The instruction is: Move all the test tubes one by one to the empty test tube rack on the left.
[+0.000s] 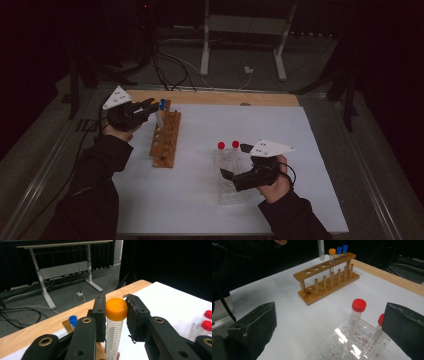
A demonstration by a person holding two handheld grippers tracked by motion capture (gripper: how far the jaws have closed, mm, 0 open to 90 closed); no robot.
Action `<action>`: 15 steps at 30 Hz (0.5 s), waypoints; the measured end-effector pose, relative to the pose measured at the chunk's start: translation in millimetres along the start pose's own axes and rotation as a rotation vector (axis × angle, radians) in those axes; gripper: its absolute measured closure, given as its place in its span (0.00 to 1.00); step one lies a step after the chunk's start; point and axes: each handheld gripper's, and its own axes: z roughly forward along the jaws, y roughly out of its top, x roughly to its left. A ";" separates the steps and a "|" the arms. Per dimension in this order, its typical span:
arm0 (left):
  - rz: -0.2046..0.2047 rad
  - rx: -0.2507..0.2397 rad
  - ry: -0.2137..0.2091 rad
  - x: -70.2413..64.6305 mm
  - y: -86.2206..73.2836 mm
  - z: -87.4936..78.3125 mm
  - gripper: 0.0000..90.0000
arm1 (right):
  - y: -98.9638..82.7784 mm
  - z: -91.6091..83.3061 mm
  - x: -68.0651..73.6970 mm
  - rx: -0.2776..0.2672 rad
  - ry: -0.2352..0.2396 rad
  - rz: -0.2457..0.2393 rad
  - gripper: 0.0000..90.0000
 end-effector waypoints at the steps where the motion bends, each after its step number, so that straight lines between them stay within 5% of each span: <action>1: 0.000 0.008 0.006 1.5 -2.9 2.4 0.80 | -0.1 -0.3 -0.3 -0.002 0.000 0.001 0.00; 15: -0.046 0.055 0.037 7.2 -37.5 24.7 0.80 | -1.2 -2.3 -3.3 -0.017 0.009 0.020 0.00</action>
